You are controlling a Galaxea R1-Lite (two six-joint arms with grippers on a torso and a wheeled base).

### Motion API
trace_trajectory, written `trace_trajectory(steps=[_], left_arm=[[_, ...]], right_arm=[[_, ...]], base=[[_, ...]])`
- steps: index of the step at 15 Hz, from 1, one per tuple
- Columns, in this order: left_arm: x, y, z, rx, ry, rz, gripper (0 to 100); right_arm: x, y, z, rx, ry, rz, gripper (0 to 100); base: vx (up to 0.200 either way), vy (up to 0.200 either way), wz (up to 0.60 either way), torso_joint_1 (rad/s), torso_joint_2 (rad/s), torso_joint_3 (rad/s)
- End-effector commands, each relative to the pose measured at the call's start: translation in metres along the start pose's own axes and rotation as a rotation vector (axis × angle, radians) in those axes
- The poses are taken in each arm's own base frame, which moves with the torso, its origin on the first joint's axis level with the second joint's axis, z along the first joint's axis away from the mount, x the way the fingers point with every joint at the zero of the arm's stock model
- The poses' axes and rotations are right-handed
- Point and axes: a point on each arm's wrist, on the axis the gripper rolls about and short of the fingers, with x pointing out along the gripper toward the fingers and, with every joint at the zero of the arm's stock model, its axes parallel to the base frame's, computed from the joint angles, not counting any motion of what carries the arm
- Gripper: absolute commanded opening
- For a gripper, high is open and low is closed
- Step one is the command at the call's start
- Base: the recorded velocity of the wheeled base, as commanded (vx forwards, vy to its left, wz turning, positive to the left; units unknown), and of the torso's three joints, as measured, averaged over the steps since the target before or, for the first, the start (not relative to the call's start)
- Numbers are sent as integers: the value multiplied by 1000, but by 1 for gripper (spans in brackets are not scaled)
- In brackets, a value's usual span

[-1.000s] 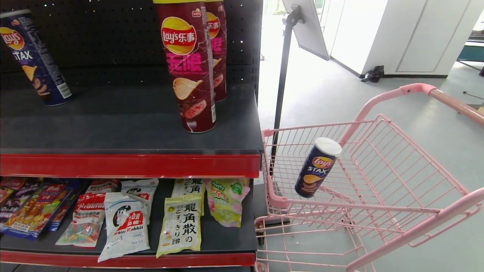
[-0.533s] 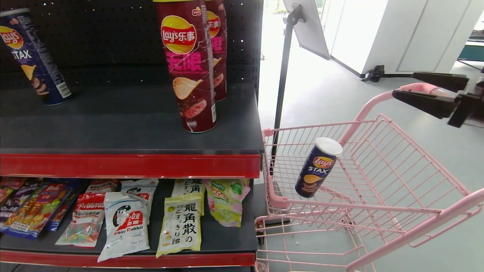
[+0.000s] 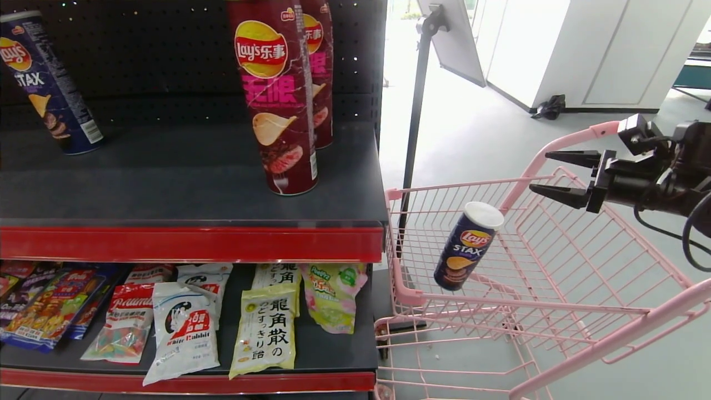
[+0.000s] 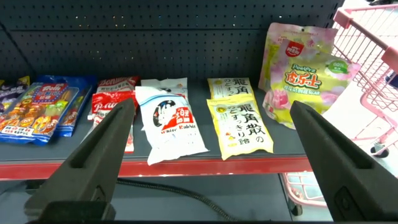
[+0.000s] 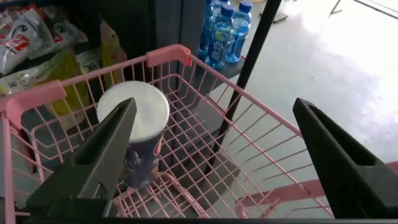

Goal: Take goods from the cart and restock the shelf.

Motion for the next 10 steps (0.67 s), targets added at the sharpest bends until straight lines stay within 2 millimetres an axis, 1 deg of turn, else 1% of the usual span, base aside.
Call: trace_trajectory(steps=[1,2,5,6,9,10], left_arm=[[0,0,0,-1,2,0,100],[0,0,0,-1,2,0,100],[0,0,0,-1,2,0,100],[0,0,0,-1,2,0,100],[0,0,0,-1,0,0,100],[0,0,0,-1,2,0,100]], right_arm=[[1,-1,-32,63,34,20,100],[1,2,-34,66,36,27,100],[0,20,-49,134,56,75,100],[0,23,-51,140,60,79,100],[8,31,-56,157,67,108,100],[15,34,-62,174,74,126,100]], base=[[0,0,0,0,0,0],[0,0,0,0,0,0],[0,0,0,0,0,0],[0,0,0,0,0,0],[0,0,0,0,0,0],[0,0,0,0,0,0]])
